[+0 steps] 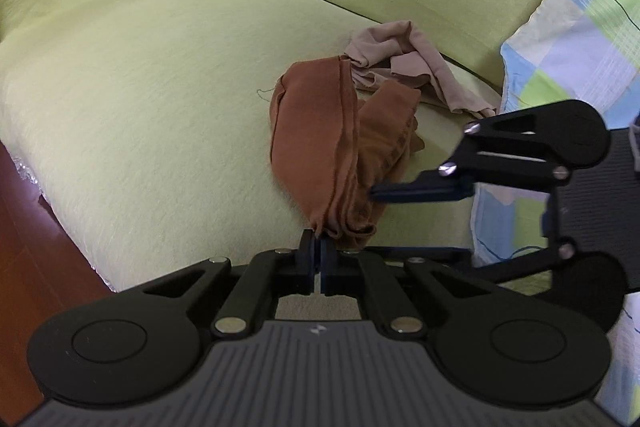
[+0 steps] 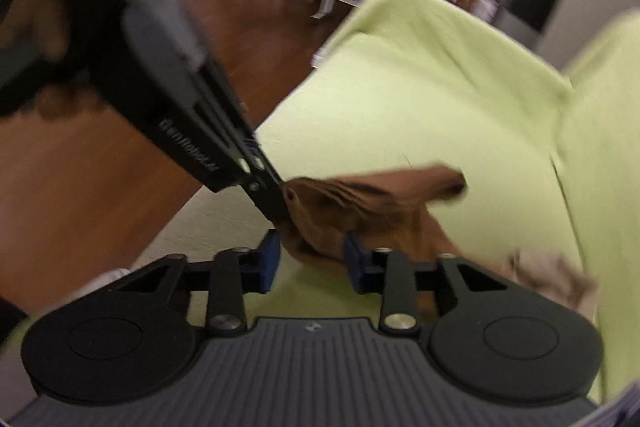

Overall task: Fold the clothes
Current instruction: 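Lift the brown cloth with both grippers and carry it onto the checked blanket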

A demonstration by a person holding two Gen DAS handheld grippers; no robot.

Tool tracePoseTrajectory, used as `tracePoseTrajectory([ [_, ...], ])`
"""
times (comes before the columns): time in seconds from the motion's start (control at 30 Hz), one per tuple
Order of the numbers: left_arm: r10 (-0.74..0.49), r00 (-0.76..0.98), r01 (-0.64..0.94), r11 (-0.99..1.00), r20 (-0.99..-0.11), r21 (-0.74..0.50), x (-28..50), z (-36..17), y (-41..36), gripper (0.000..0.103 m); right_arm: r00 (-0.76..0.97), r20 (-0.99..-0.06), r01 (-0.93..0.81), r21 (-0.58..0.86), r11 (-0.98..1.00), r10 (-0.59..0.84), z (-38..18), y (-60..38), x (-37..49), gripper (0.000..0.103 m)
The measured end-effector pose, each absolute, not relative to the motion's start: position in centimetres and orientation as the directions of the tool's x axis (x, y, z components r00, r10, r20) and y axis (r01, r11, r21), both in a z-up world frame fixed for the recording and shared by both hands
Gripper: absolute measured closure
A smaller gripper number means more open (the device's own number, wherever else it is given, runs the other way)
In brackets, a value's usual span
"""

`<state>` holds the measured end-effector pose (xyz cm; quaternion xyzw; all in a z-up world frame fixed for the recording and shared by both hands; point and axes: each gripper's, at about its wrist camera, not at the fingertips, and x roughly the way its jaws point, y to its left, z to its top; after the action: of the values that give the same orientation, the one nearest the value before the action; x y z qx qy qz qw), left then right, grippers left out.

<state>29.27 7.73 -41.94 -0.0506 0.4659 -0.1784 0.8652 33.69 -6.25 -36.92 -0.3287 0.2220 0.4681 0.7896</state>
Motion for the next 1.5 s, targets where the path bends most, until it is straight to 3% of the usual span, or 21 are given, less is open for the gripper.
tracePoseTrajectory([
  [0.03,-0.358,0.499,0.264,0.93,-0.79,-0.255,29.4,-42.0,7.7,0.103,0.464,-0.657,-0.885,-0.326,0.332,0.594,-37.2,-6.1,33.9,0.089],
  [0.1,-0.357,0.491,0.268,0.93,-0.795,-0.253,29.5,-42.1,7.7,0.103,0.448,-0.665,-0.894,-0.326,0.307,0.598,-37.4,-6.2,34.2,0.103],
  [0.17,-0.353,0.487,0.281,0.929,-0.799,-0.24,29.7,-42.1,7.5,0.103,0.444,-0.665,-0.896,-0.327,0.3,0.601,-37.3,-6.1,34.5,0.103],
  [0.33,-0.325,0.525,0.321,0.932,-0.786,-0.171,30.2,-39.9,7.4,0.103,0.547,-0.582,-0.811,-0.192,0.552,0.601,-33.6,-8.7,35.3,0.103],
  [0.47,-0.282,0.576,0.33,0.939,-0.768,-0.097,31.9,-37.2,8.0,0.103,0.747,-0.473,-0.57,-0.095,0.816,0.466,-28.4,-14.0,35.5,0.103],
  [0.63,-0.255,0.648,0.363,0.932,-0.718,-0.003,34.2,-32.5,8.0,0.103,0.894,-0.359,-0.309,-0.068,0.949,0.266,-23.0,-19.2,33.4,0.103],
  [0.77,-0.314,0.664,0.466,0.883,-0.679,0.047,34.8,-28.0,5.2,0.103,0.913,-0.391,-0.13,-0.014,0.991,0.114,-19.6,-24.5,29.3,0.103],
  [1.03,-0.504,0.578,0.729,0.673,-0.642,0.128,30.9,-20.4,-5.7,0.103,0.881,-0.471,0.062,0.027,0.998,-0.042,-15.4,-32.5,17.9,0.103],
  [1.23,-0.612,0.437,0.85,0.521,-0.659,0.08,26.2,-20.2,-18.3,0.103,0.778,-0.601,0.263,0.046,0.964,-0.183,-14.3,-43.1,7.3,0.103],
  [1.33,-0.65,0.382,0.889,0.454,-0.656,0.068,21.9,-20.8,-26.4,0.103,0.752,-0.614,0.339,0.049,0.94,-0.239,-13.9,-48.4,2.1,0.103],
  [1.5,-0.684,0.339,0.912,0.406,-0.646,0.049,14.7,-21.1,-31.6,0.103,0.758,-0.583,0.377,0.025,0.926,-0.293,-12.6,-53.1,-5.7,0.103],
])
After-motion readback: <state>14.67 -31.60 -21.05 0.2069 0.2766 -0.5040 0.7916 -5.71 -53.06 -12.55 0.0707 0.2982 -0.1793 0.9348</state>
